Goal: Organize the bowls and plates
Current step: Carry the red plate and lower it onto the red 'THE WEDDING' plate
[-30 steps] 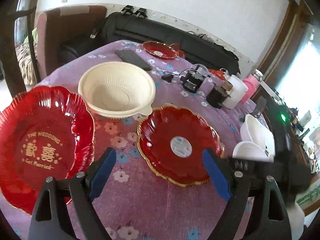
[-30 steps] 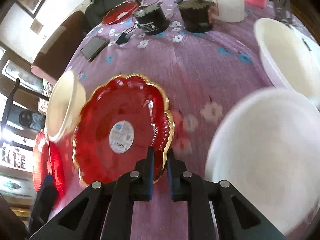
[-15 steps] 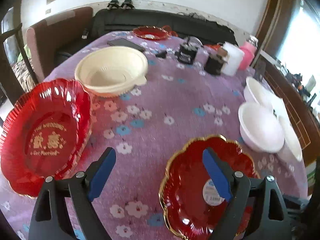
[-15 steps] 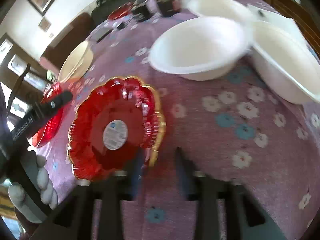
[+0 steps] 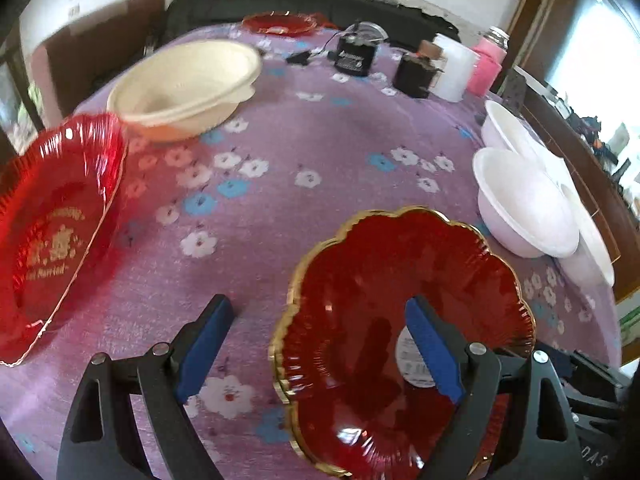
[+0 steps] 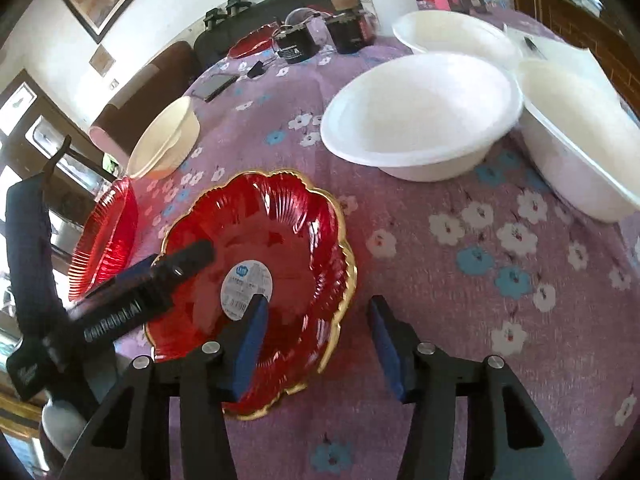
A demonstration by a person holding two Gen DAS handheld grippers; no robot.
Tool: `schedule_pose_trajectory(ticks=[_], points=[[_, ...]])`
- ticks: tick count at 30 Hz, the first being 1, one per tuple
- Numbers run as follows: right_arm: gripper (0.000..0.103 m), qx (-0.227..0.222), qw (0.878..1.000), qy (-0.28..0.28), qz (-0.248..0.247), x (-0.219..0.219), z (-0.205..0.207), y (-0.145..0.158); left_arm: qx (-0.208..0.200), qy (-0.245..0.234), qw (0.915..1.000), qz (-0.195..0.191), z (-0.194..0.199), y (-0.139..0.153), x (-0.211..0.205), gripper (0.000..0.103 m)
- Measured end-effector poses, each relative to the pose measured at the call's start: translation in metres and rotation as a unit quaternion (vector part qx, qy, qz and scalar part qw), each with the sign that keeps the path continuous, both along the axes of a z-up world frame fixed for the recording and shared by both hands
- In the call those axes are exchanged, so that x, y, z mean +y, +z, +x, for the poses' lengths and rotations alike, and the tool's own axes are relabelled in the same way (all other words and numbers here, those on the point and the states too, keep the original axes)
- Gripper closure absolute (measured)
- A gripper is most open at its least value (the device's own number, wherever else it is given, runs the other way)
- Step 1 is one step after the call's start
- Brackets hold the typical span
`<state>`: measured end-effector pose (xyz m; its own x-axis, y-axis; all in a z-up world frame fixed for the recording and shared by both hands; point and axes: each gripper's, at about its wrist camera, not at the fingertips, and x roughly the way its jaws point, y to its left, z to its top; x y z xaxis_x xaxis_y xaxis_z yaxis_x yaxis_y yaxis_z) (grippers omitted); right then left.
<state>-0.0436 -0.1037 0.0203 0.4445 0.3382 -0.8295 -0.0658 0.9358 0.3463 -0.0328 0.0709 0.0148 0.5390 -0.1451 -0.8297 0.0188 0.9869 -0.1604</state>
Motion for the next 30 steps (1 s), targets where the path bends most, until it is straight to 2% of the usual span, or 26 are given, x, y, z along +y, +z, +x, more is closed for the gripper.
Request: schedule_pose_trajectory(ticks=[1, 3, 4, 5, 6, 8, 9, 11, 19, 30], points=[[0.051, -0.002, 1.000, -0.001, -0.005, 0.002, 0.001, 0.000, -0.002, -0.006, 1.0000, 0.003, -0.001, 0.000, -0.004, 0.016], [0.059, -0.005, 1.000, -0.003, -0.014, 0.005, 0.002, 0.000, -0.007, -0.014, 0.9998, 0.010, -0.004, 0.001, -0.011, 0.029], [0.069, -0.005, 1.000, -0.003, -0.014, 0.005, 0.001, -0.001, -0.009, -0.014, 0.9996, 0.022, -0.004, 0.002, -0.013, 0.049], [0.071, -0.008, 1.000, -0.009, -0.021, 0.005, 0.000, -0.001, -0.007, -0.008, 0.9990, 0.044, -0.004, 0.001, -0.014, 0.065], [0.073, -0.010, 0.999, -0.017, -0.027, 0.003, -0.001, -0.001, -0.009, -0.004, 0.9987, 0.050, -0.005, 0.003, -0.012, 0.070], [0.084, -0.010, 0.999, -0.028, -0.021, -0.002, -0.002, -0.003, -0.001, 0.000, 0.9997, 0.026, -0.005, 0.005, -0.001, 0.078], [0.086, -0.008, 1.000, -0.028, -0.007, -0.005, -0.002, -0.003, 0.002, 0.005, 0.9999, 0.015, -0.007, 0.008, 0.005, 0.079], [0.088, -0.006, 0.999, -0.027, 0.016, -0.007, -0.003, -0.004, -0.005, 0.009, 0.9997, 0.020, -0.012, 0.014, 0.008, 0.083], [0.088, -0.049, 0.998, -0.020, 0.026, 0.000, -0.017, 0.019, -0.055, 0.027, 0.9975, 0.033, -0.038, 0.044, 0.016, 0.085], [0.088, -0.095, 0.995, -0.002, 0.025, 0.014, -0.032, 0.059, -0.110, 0.039, 0.9929, 0.023, -0.061, 0.080, 0.032, 0.085]])
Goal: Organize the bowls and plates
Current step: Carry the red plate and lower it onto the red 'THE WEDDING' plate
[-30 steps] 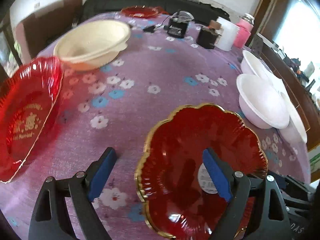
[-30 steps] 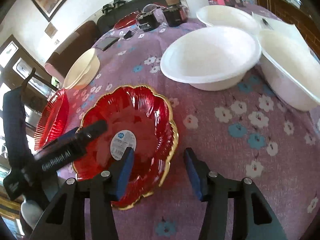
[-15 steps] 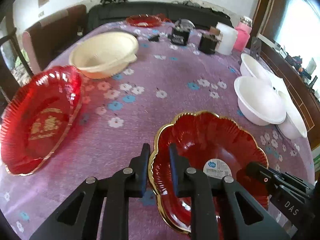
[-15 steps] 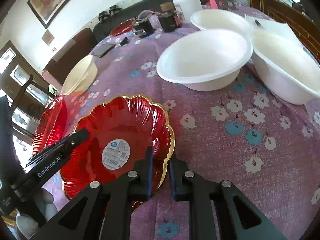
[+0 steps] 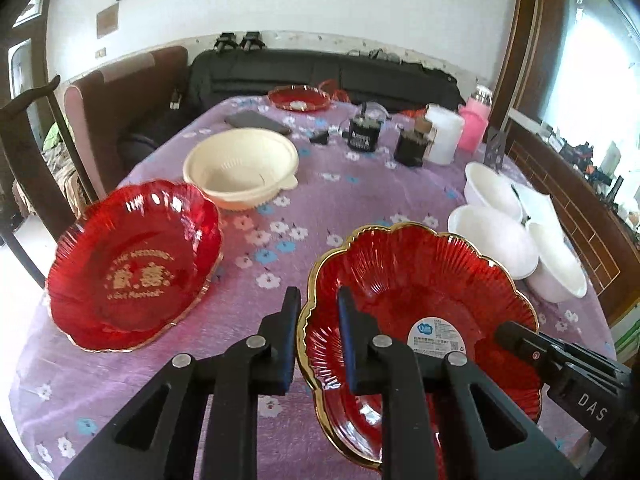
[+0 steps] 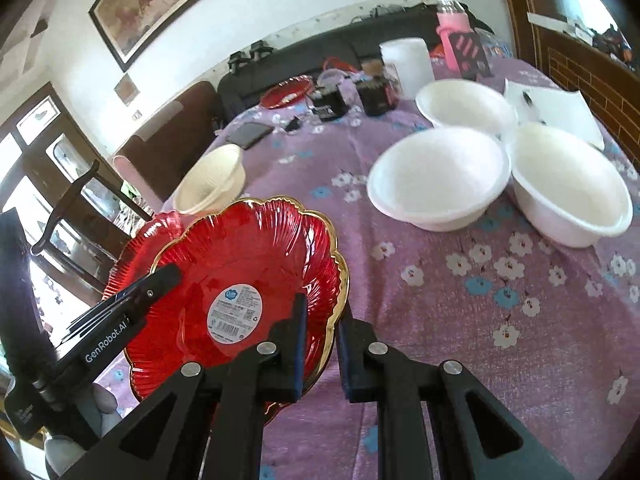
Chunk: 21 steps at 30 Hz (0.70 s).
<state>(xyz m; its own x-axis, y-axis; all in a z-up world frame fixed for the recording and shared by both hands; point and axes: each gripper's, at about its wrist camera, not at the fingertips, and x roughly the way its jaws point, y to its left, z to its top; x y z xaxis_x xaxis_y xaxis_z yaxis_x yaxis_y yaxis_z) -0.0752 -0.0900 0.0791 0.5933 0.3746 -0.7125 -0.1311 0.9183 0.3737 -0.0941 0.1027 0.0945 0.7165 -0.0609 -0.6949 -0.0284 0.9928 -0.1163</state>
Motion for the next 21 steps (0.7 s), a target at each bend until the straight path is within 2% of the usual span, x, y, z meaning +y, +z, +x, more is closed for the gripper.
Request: schedule_pose_trajectory(ticks=[5, 11, 16, 21], points=[[0.088, -0.022, 0.999, 0.022, -0.021, 0.030, 0.008, 0.025, -0.025, 0.023, 0.9994, -0.004, -0.006, 0.014, 0.025, 0.085], [0.088, -0.041, 0.996, 0.071, -0.027, 0.106, 0.039, 0.044, -0.042, 0.093, 0.9947, -0.015, 0.005, 0.027, 0.097, 0.084], [0.088, -0.039, 0.992, 0.119, -0.026, 0.177, 0.067, 0.043, -0.044, 0.160, 0.9859, -0.018, 0.016, 0.027, 0.165, 0.083], [0.088, -0.016, 0.987, 0.154, -0.044, 0.239, 0.090, 0.019, -0.008, 0.207, 0.9781, -0.019, 0.033, 0.001, 0.216, 0.082]])
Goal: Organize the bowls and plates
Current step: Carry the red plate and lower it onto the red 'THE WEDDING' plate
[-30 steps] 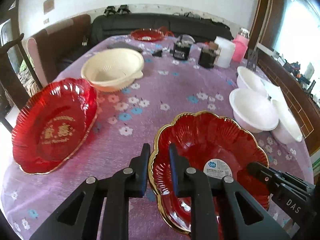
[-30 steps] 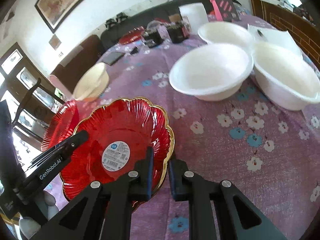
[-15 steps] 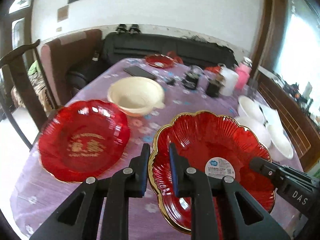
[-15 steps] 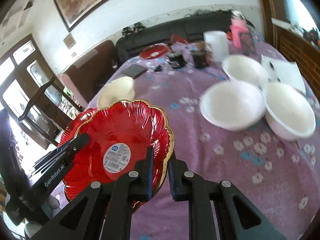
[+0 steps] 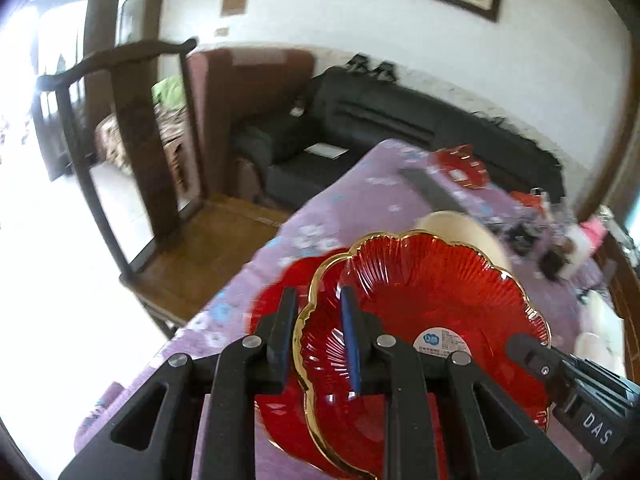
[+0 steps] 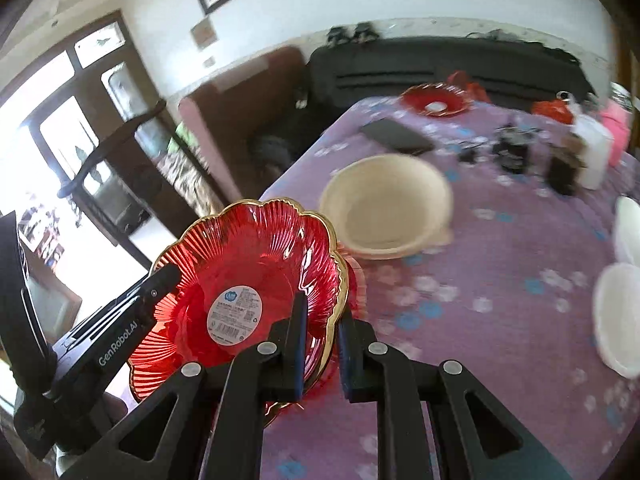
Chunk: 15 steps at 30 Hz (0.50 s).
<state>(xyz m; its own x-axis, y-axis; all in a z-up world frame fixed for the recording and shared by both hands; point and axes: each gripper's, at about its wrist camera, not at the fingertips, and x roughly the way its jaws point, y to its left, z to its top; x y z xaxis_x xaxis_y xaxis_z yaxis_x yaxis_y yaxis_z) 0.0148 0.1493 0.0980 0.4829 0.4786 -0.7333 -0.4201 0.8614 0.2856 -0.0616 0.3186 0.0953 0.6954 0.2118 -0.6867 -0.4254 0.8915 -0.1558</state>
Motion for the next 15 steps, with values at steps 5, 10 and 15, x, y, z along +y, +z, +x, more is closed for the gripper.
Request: schedule_pose_trajectory(ticks=[5, 10, 15], points=[[0.088, 0.038, 0.999, 0.001, -0.017, 0.023, 0.020, -0.037, 0.047, 0.005, 0.9989, -0.003, 0.017, -0.035, 0.015, 0.081], [0.088, 0.047, 0.998, 0.002, -0.043, 0.028, 0.027, -0.062, 0.044, -0.002, 0.9990, 0.000, 0.019, -0.042, 0.014, 0.073], [0.087, 0.023, 0.998, -0.002, -0.065, 0.036, 0.027, -0.065, 0.019, -0.024, 0.9993, -0.020, 0.013, -0.034, 0.008, 0.040]])
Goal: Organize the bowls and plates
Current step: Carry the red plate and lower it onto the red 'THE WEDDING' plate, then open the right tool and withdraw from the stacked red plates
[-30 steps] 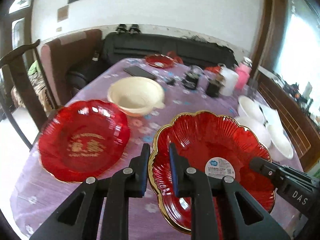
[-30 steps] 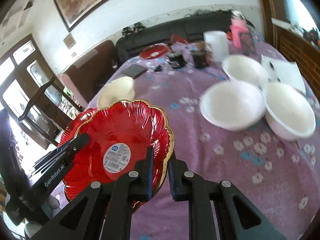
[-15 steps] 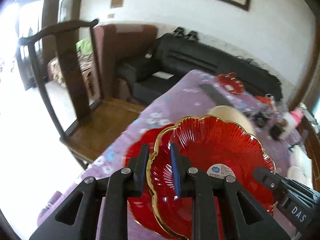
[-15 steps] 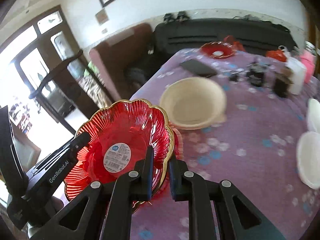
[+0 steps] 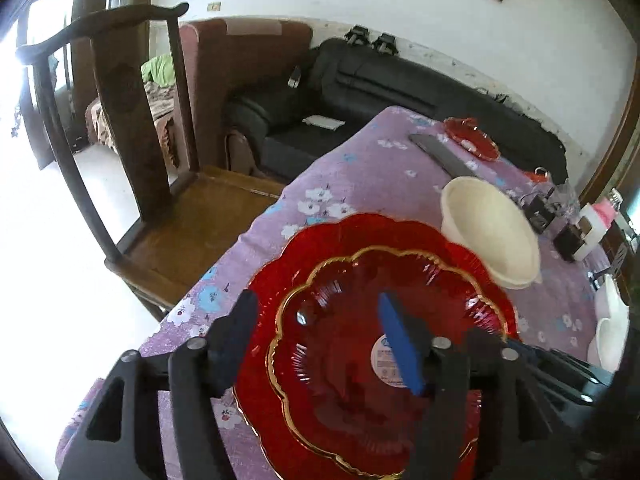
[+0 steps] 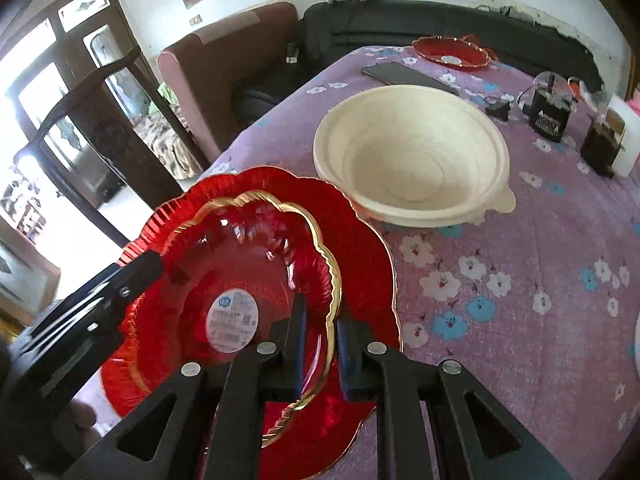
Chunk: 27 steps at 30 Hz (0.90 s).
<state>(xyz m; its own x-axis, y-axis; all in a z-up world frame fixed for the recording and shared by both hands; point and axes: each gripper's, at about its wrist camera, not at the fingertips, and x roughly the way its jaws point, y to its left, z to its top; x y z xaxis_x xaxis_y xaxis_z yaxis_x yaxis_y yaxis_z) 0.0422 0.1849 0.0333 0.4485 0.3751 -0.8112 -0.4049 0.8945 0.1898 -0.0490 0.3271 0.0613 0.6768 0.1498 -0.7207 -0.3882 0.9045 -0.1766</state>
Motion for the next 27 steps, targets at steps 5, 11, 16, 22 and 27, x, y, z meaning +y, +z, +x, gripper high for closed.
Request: schedule_pose_trajectory(ticks=[5, 11, 16, 22, 27], points=[[0.077, -0.023, 1.000, 0.006, -0.005, 0.002, -0.001, 0.009, -0.028, 0.016, 0.9995, -0.007, -0.022, 0.017, -0.001, 0.031], [0.046, -0.066, 0.997, -0.015, 0.025, -0.022, -0.011, 0.038, -0.052, 0.031, 0.9982, -0.007, -0.045, 0.038, -0.005, 0.029], [0.046, -0.102, 0.993, -0.029, 0.044, -0.065, -0.040, 0.062, -0.061, 0.029, 0.9963, 0.053, -0.060, 0.056, -0.036, 0.024], [0.035, -0.135, 0.989, -0.058, 0.026, -0.117, -0.079, 0.062, -0.080, -0.006, 0.9902, 0.114, -0.071, 0.070, -0.086, 0.021], [0.035, -0.114, 0.989, -0.093, 0.034, -0.163, -0.093, 0.051, -0.066, -0.046, 0.9888, 0.126, -0.068, 0.066, -0.123, 0.021]])
